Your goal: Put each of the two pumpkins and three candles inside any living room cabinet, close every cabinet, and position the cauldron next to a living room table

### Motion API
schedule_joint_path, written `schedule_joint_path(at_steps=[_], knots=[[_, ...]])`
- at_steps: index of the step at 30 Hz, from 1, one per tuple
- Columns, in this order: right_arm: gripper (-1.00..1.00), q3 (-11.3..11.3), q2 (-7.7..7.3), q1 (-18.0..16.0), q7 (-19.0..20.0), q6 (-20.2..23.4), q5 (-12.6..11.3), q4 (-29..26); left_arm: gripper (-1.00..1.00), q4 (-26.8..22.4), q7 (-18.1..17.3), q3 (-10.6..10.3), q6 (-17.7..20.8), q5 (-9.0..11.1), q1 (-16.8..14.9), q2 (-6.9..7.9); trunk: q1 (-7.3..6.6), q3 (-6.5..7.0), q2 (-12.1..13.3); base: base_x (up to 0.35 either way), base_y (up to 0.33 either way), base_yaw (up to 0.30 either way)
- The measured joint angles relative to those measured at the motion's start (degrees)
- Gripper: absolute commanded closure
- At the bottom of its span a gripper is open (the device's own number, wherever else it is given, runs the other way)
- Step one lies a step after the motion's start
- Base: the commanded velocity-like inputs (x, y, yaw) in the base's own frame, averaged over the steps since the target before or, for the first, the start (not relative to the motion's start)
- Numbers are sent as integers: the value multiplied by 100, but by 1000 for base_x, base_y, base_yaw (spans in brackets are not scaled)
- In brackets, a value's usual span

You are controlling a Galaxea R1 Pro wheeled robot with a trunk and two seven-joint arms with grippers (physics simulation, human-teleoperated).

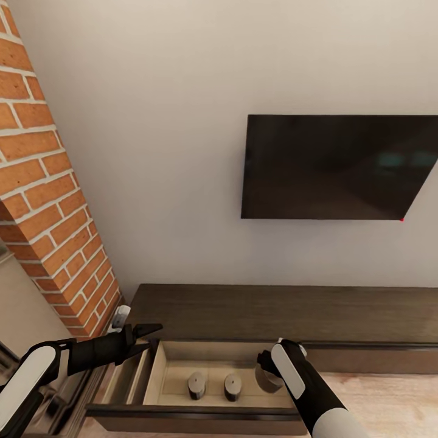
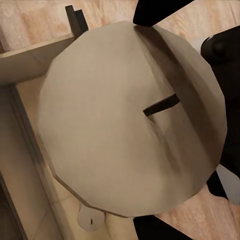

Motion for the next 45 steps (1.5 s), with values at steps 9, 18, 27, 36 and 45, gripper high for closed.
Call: schedule_joint_path(at_steps=[9, 18, 27, 36, 45], knots=[[100, -1, 0, -31, -3, -284, -2, 212, -100, 0, 0, -4, 0, 0, 0, -1, 0, 0, 0, 58, 0, 0], [100, -1, 0, -35, -4, -310, -4, 239, -100, 0, 0, 1, 0, 0, 0, 0, 0, 0, 0, 60, 0, 0], [100, -2, 0, -35, -4, -323, -4, 294, -100, 0, -1, 0, 0, 0, 0, -4, -1, 0, 0, 68, 0, 0], [100, -2, 5, -35, -3, -325, -7, 295, -100, 0, -1, 1, 0, 0, 0, 0, -1, 0, 0, 57, 0, 0], [100, -2, 0, -35, -3, -324, -4, 296, -100, 0, -8, 34, 0, 6, 0, 0, 1, 0, 0, 10, 0, 0]])
